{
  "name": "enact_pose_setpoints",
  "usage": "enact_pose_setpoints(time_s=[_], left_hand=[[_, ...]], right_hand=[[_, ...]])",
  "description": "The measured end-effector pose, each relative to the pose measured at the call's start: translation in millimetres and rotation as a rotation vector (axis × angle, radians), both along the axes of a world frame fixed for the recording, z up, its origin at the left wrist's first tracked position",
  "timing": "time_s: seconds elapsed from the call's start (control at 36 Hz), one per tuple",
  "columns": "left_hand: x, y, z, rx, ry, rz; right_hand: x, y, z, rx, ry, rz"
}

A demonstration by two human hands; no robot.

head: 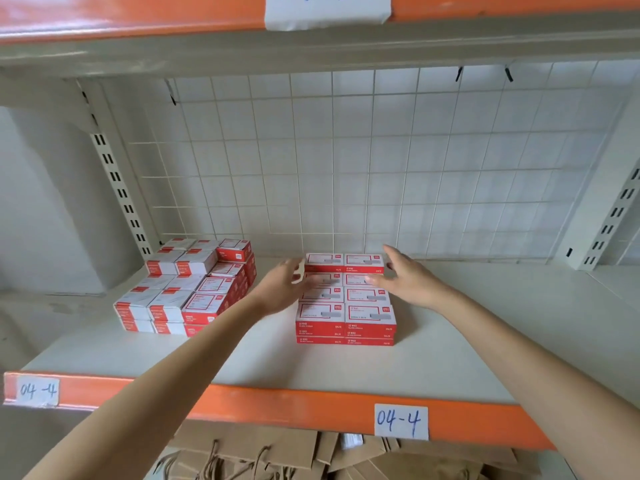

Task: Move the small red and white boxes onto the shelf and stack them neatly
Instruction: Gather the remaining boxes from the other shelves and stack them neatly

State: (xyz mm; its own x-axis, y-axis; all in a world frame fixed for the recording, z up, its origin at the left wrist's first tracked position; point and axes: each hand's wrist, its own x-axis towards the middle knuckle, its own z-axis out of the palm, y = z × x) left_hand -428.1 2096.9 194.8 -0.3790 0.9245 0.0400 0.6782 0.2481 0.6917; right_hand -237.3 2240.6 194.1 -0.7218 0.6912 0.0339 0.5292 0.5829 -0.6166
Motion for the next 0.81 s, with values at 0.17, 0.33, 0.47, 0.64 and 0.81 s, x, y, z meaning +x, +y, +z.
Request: enact_pose_setpoints(time_s=[0.17,0.33,0.47,0.64,0.81], left_hand=[[26.1,-37.8,-13.4,0.097,-0.094,0.046],[42.1,-47.9,-21.3,0.108,-0.038,0.115],[50.6,-53.8,-22.0,0.161,-0.019,0.193],[57.1,-52.9,-23.7,0.170,-0.014,0.223],[59.3,-51.9,-26.0,0.175,-0.007,0.256]], right_hand=[[27.1,-29.3,-8.8,-0.116,0.066,0.051],[38.3,-57.2,-14.3,-0.185,0.165,0.044],[42.2,-71.5,-15.1,-0.202,0.195,0.042],[39.2,-75.6,-21.1,-0.108,0.183,-0.012],[38.0,-74.8,-23.0,-0.099,0.191,-0.030]])
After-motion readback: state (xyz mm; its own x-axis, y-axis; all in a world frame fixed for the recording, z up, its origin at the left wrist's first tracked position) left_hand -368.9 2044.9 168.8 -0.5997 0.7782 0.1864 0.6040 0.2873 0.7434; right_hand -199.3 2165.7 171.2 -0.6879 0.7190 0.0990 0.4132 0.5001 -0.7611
